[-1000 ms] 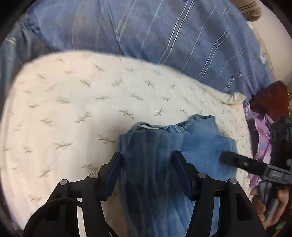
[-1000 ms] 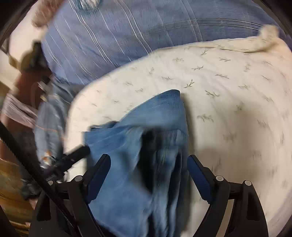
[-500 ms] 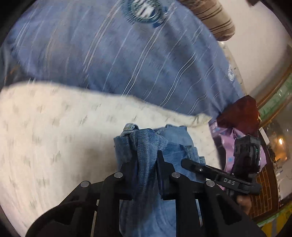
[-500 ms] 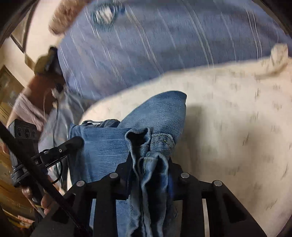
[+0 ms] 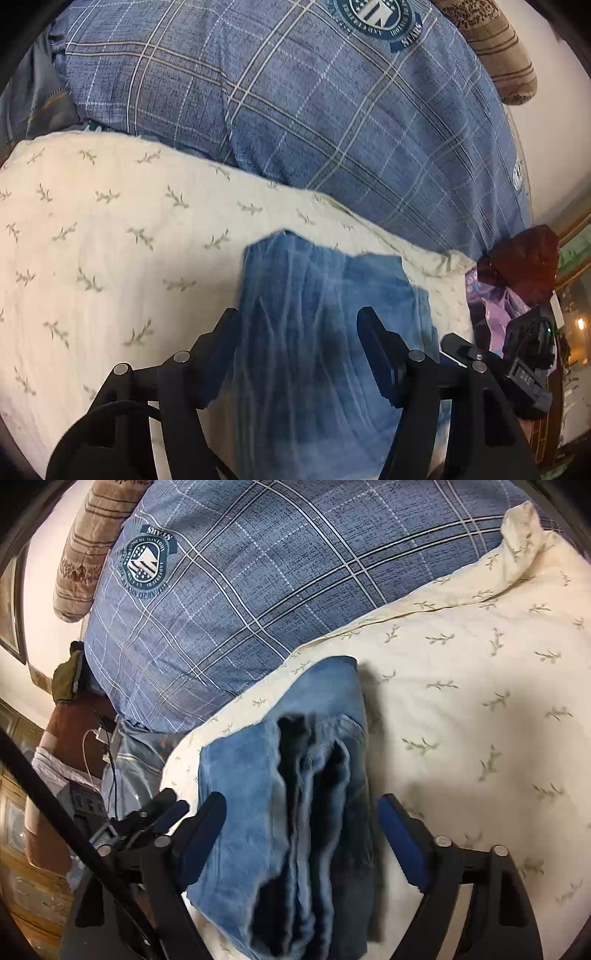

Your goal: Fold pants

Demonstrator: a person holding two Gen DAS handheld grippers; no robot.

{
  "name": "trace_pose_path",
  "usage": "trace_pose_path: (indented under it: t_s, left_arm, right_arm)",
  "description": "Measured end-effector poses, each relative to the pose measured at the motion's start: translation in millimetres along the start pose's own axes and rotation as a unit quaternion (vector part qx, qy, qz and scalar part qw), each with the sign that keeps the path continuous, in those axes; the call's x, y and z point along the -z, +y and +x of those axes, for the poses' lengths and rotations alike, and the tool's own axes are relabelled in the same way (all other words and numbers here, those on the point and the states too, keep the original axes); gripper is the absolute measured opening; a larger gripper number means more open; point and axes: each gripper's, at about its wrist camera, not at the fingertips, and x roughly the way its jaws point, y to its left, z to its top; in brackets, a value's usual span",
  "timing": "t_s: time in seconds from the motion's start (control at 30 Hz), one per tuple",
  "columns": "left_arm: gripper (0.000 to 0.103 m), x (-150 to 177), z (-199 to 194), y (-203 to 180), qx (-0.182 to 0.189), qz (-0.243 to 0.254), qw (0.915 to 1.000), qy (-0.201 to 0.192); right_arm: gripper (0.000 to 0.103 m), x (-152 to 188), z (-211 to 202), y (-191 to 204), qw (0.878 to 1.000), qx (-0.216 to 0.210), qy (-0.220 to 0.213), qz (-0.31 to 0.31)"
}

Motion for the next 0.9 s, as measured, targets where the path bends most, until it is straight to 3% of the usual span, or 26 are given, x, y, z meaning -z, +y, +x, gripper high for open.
trace_pose_path:
  t_s: [0.07,0.13,0.17,0.2,0.23,0.27,0.33,0.4,0.5,0.57,0.7,0.77,0.9]
  left_arm:
    - [0.064,4.7,7.1,1.9,-0.017,0.004,0.9997,0.018]
    - [0.055,4.8,17.6,2.1,-0.025,0.001,0.9987,0.043]
    - [0.043,5.8,21.2,2.7,-0.020,-0.003,0.9988,0.044]
    - [0.038,6.4,20.9,2.6,-0.025,-0.004,0.9991,0.033]
    - [0.031,6.3,18.7,1.7,-0.023,-0.006,0.9994,0.024]
    - [0.015,5.8,15.0,0.2,-0.005,-0.011,0.9997,0.021]
    - [0.010,5.3,1.7,-5.9,0.031,-0.008,0.9995,0.003]
    - [0.009,4.9,-0.6,-13.0,0.030,0.018,0.9993,-0.007]
    - [0.016,5.4,23.2,5.1,0.012,-0.009,0.9997,0.017]
    - [0.020,3.9,22.7,10.1,0.015,-0.023,0.9995,0.018]
    - [0.038,6.7,7.0,-0.7,0.003,0.003,1.0000,0.008]
    - [0.039,18.9,-7.3,-1.0,-0.009,-0.001,0.9999,0.005]
    - [0.039,42.6,-14.1,1.4,-0.026,-0.020,0.9992,0.023]
  right_arm:
    - [0.086,4.3,6.0,0.5,1.000,0.002,0.012,-0.001]
    - [0.083,5.6,16.3,3.2,0.999,0.030,0.026,-0.017]
    - [0.078,7.8,19.6,4.3,0.998,0.050,0.027,-0.028]
    - [0.074,9.6,23.0,5.6,0.997,0.058,0.028,-0.037]
    - [0.062,11.3,23.5,6.1,0.998,0.049,0.030,-0.041]
    - [0.057,12.1,21.7,8.6,0.998,0.049,0.027,-0.043]
    - [0.045,13.1,17.2,16.6,0.996,0.057,0.020,-0.065]
    - [0.038,12.7,15.3,18.0,0.996,0.054,0.016,-0.070]
    - [0.038,9.7,19.0,8.6,0.997,0.048,0.022,-0.058]
    - [0.051,7.4,20.0,7.5,0.997,0.041,0.025,-0.055]
    - [0.060,10.2,8.5,13.1,0.997,0.057,0.017,-0.057]
    - [0.075,14.9,-5.5,16.6,0.997,0.051,-0.005,-0.058]
    - [0.078,43.7,-23.4,10.2,0.998,0.039,-0.021,-0.041]
